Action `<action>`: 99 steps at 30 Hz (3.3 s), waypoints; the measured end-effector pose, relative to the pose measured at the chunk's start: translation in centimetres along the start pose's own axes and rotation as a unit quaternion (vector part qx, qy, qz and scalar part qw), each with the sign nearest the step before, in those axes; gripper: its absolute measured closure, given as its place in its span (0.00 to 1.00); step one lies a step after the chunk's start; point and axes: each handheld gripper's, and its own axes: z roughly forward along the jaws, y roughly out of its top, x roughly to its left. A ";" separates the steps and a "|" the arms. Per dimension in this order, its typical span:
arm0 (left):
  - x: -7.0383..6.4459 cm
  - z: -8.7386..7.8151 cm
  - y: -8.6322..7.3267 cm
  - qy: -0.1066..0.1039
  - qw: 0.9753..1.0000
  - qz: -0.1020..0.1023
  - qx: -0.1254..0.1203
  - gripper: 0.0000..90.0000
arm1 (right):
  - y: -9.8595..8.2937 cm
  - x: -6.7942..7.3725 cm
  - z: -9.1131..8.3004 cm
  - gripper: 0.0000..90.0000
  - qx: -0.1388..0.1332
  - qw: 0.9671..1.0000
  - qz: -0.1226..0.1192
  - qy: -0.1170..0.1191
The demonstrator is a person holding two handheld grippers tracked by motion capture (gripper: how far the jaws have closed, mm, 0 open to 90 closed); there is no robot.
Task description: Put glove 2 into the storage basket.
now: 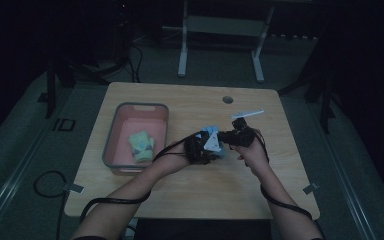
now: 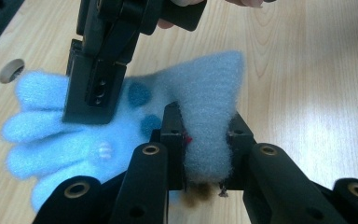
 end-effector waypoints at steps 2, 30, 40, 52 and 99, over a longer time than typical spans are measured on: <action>0.2 -0.6 0.0 0.002 1.000 0.000 0.002 0.85 | 0.5 0.3 0.1 0.87 -0.002 1.000 -0.004 0.004; 2.9 -7.7 -2.7 0.043 0.998 -0.005 0.037 0.85 | 7.1 5.4 4.0 0.87 -0.010 0.998 -0.051 0.045; 3.3 -9.2 -3.9 0.052 0.998 -0.013 0.042 0.85 | 8.1 6.6 5.3 0.87 -0.016 0.997 -0.056 0.056; 3.8 -10.2 -5.6 0.057 0.997 -0.024 0.047 0.85 | 8.9 7.8 7.3 0.87 -0.011 0.996 -0.058 0.062; 5.5 -11.8 -15.9 0.044 0.991 -0.088 0.086 0.85 | 9.7 11.8 18.0 0.87 0.038 0.995 -0.055 0.071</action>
